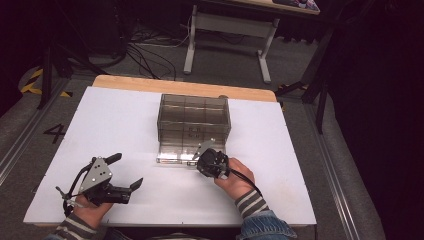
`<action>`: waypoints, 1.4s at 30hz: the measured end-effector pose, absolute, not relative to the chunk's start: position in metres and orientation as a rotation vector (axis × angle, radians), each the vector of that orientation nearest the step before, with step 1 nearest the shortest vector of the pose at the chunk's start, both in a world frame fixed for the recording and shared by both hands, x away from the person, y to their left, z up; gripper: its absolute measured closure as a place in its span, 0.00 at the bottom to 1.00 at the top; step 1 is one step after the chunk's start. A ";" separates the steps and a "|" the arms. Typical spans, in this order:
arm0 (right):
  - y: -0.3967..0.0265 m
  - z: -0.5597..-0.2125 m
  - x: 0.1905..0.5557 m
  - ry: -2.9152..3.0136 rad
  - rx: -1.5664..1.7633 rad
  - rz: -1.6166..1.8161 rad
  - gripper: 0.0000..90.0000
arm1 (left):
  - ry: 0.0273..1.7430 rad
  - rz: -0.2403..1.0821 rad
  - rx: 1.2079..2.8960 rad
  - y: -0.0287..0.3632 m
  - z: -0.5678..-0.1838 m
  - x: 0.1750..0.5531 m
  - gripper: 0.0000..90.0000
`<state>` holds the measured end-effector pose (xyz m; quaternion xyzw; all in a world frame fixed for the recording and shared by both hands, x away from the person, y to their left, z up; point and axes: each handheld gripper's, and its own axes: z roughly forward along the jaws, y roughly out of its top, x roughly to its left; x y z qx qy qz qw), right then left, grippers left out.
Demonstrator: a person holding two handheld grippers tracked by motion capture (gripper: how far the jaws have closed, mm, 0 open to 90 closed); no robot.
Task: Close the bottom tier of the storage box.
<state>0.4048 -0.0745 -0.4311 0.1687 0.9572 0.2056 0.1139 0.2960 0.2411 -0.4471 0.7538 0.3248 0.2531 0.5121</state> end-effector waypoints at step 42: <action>-0.075 -0.440 0.414 2.748 0.607 0.575 1.00 | 0.779 0.618 1.816 0.242 -0.447 0.295 0.01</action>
